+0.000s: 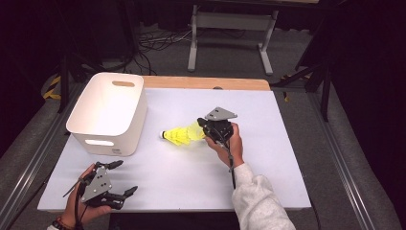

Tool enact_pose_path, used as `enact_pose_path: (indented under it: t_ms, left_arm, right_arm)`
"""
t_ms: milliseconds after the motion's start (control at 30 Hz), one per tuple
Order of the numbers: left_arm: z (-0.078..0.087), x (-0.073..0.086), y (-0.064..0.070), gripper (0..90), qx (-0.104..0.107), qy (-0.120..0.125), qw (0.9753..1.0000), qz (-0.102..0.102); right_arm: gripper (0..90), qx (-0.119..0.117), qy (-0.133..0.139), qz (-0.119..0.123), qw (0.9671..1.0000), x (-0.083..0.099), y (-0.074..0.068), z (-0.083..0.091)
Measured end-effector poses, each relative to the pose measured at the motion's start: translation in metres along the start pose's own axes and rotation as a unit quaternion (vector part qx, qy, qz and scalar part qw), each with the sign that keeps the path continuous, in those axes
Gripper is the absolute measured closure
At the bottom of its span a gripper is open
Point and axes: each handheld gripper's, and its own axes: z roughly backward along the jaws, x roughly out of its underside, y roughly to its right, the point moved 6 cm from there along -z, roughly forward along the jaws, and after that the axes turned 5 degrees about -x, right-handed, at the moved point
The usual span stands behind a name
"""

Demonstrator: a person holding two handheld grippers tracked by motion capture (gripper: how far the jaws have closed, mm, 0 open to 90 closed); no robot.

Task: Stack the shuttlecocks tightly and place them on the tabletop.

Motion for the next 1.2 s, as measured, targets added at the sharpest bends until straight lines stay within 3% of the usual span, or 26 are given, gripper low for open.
enact_pose_path:
  t_ms: [200, 233, 400, 633, 1200]
  left_arm:
    - [-0.002, 0.001, 0.001, 8.4, 0.002, -0.004, 1.0, 0.0]
    - [-0.002, 0.001, 0.001, 8.4, 0.002, -0.005, 1.0, -0.002]
    - [-0.003, 0.001, 0.001, 8.4, 0.002, -0.007, 1.0, -0.002]
    - [-0.002, 0.001, 0.001, 8.4, 0.003, -0.008, 0.9999, -0.006]
    - [-0.004, 0.001, 0.002, 8.4, 0.006, -0.011, 0.9999, -0.008]
  right_arm:
    - [90.0, -0.02, 0.016, -0.024, 0.9994, 0.014, -0.006, 0.007]
    - [89.8, -0.032, 0.018, -0.031, 0.9988, 0.017, -0.007, 0.008]
    - [89.6, -0.042, 0.016, -0.036, 0.9983, 0.024, -0.007, 0.009]
    - [87.9, -0.041, 0.013, -0.038, 0.9984, 0.031, -0.002, 0.015]
    - [71.8, -0.041, -0.024, -0.04, 0.9981, 0.056, 0.017, 0.033]
